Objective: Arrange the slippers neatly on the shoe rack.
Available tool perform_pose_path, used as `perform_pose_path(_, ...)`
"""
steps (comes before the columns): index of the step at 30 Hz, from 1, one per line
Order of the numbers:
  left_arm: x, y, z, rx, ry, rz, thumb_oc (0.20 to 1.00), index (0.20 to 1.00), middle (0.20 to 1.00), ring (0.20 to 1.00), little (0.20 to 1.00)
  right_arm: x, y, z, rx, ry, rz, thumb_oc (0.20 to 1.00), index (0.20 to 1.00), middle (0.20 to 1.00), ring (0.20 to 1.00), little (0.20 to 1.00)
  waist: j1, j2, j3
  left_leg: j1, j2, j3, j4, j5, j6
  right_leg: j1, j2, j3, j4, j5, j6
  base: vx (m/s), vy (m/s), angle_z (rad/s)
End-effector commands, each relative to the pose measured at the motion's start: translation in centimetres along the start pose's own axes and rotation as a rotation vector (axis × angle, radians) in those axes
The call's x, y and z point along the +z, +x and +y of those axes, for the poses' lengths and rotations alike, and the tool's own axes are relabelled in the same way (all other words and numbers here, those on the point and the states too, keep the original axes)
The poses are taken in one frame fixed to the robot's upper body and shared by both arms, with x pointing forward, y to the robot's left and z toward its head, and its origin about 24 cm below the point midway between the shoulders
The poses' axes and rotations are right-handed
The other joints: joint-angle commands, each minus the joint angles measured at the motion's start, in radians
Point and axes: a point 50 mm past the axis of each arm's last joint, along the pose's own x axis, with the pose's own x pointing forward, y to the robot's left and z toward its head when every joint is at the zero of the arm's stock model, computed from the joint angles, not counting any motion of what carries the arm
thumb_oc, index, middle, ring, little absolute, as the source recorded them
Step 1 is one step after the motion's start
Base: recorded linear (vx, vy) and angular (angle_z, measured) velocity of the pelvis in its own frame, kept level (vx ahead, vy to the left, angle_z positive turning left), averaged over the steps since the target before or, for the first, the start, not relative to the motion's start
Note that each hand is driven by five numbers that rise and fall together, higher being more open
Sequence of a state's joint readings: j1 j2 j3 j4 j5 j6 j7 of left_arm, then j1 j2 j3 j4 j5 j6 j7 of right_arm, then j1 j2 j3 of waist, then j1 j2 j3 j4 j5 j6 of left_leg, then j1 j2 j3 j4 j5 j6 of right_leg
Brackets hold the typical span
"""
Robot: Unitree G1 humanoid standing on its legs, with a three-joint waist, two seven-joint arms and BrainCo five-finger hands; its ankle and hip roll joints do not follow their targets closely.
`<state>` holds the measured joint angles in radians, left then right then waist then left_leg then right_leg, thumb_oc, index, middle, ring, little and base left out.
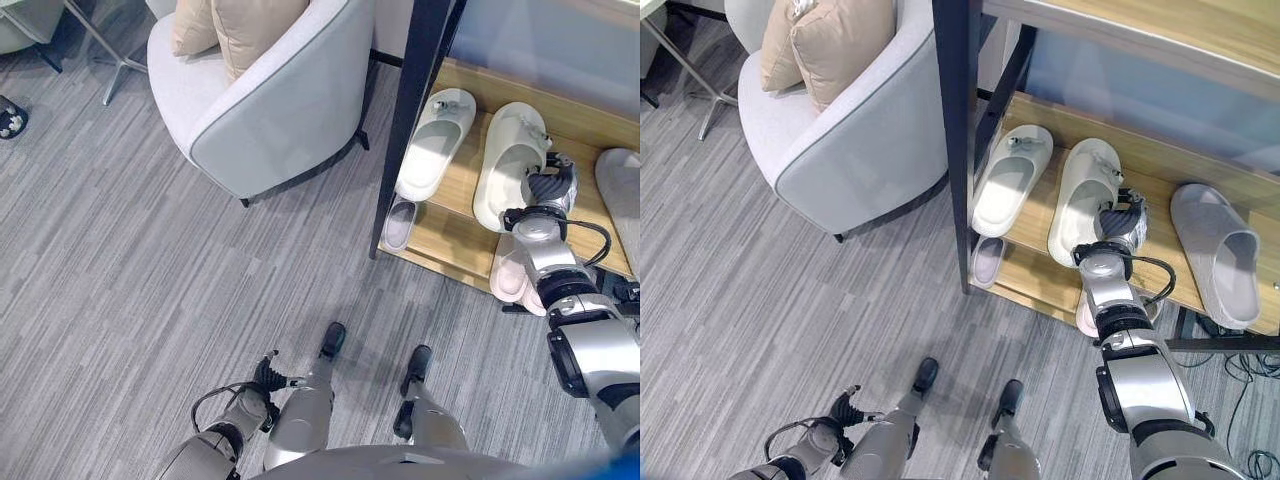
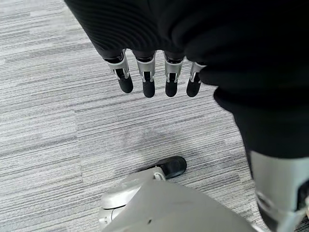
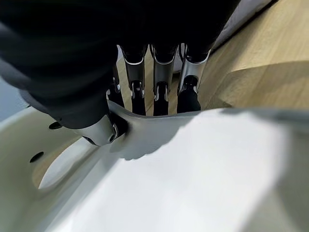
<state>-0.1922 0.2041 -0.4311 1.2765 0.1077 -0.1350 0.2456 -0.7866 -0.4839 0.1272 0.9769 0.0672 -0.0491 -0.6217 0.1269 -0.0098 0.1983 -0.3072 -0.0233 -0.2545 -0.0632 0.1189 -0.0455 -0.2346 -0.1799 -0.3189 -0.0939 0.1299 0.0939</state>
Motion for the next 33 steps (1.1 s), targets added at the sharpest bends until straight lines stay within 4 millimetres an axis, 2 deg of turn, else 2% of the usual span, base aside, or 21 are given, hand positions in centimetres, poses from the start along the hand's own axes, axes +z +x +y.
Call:
perform_pose_path(1, 0.8, 0.1, -0.9, -0.030, 0.068, -0.004, 1.000, 1.000, 1.000, 1.000, 1.000, 3.0, 0.2, 0.7, 0.021, 0.058, -0.099, 0.200, 0.200, 0.200, 0.200, 0.200, 0.044, -0.040, -0.017, -0.009, -0.020, 0.000, -0.024, -0.080, -0.019, 0.108, -0.073, 0.006, 0.007, -0.094, 0.098, 0.00, 0.000, 0.00)
perform_pose_path(7, 1.1, 0.2, -0.8, -0.027, 0.074, -0.009, 1.000, 1.000, 1.000, 1.000, 1.000, 3.2, 0.1, 0.8, 0.022, 0.092, -0.094, 0.200, 0.200, 0.200, 0.200, 0.200, 0.046, -0.037, -0.011, -0.013, -0.027, -0.001, -0.024, -0.080, -0.016, 0.106, -0.079, -0.001, 0.007, -0.090, 0.100, 0.00, 0.020, 0.06)
perform_pose_path(11, 1.4, 0.3, -0.7, -0.021, 0.073, -0.012, 1.000, 1.000, 1.000, 1.000, 1.000, 3.6, -0.4, 1.8, 0.048, 0.090, -0.100, 0.200, 0.200, 0.200, 0.200, 0.200, 0.050, -0.039, -0.012, -0.014, -0.031, -0.009, -0.024, -0.082, -0.012, 0.108, -0.082, -0.007, 0.007, -0.091, 0.101, 0.01, 0.035, 0.08)
perform_pose_path(14, 1.6, 0.4, -0.5, -0.014, 0.075, -0.017, 1.000, 1.000, 1.000, 1.000, 1.000, 3.4, -0.3, 1.8, 0.036, 0.096, -0.076, 0.200, 0.200, 0.200, 0.200, 0.200, 0.049, -0.039, -0.012, -0.018, -0.035, -0.013, -0.024, -0.081, -0.012, 0.108, -0.087, -0.012, 0.007, -0.089, 0.102, 0.00, 0.000, 0.00)
perform_pose_path(15, 1.6, 0.4, -0.5, -0.015, 0.074, -0.018, 1.000, 1.000, 1.000, 1.000, 1.000, 3.4, -0.3, 1.8, 0.033, 0.105, -0.068, 0.507, 0.507, 0.507, 0.507, 0.507, 0.049, -0.039, -0.012, -0.019, -0.036, -0.013, -0.024, -0.081, -0.012, 0.106, -0.087, -0.011, 0.007, -0.088, 0.102, 0.00, 0.000, 0.00)
perform_pose_path(16, 1.5, 0.4, -0.6, -0.018, 0.076, -0.016, 1.000, 1.000, 1.000, 1.000, 1.000, 3.4, -0.3, 1.8, 0.029, 0.118, -0.062, 0.661, 0.661, 0.661, 0.661, 0.661, 0.049, -0.038, -0.011, -0.020, -0.037, -0.012, -0.024, -0.081, -0.012, 0.105, -0.088, -0.010, 0.007, -0.086, 0.102, 0.00, 0.000, 0.00)
perform_pose_path(17, 1.3, 0.3, -0.6, -0.019, 0.075, -0.007, 1.000, 1.000, 1.000, 1.000, 1.000, 3.4, -0.2, 1.7, 0.025, 0.140, -0.053, 1.000, 1.000, 1.000, 1.000, 1.000, 0.050, -0.039, -0.012, -0.021, -0.039, -0.011, -0.024, -0.080, -0.011, 0.102, -0.090, -0.008, 0.007, -0.083, 0.103, 0.00, 0.000, 0.00)
perform_pose_path(25, 0.5, 0.1, -0.9, -0.024, 0.063, 0.027, 1.000, 1.000, 1.000, 1.000, 1.000, 3.7, -1.1, 2.8, 0.064, 0.199, -0.055, 1.000, 1.000, 1.000, 1.000, 1.000, 0.046, -0.045, -0.024, -0.014, -0.040, -0.012, -0.024, -0.085, -0.008, 0.106, -0.090, -0.010, 0.007, -0.085, 0.102, 0.00, 0.000, 0.00)
perform_pose_path(33, 0.3, -0.1, -1.5, -0.045, 0.055, 0.038, 1.000, 1.000, 1.000, 1.000, 1.000, 1.5, -2.7, 3.3, 0.063, 0.215, -0.004, 1.000, 1.000, 1.000, 1.000, 1.000, 0.040, -0.047, -0.039, 0.000, -0.040, -0.016, -0.024, -0.095, -0.003, 0.125, -0.093, -0.018, 0.007, -0.093, 0.101, 0.00, 0.001, 0.02)
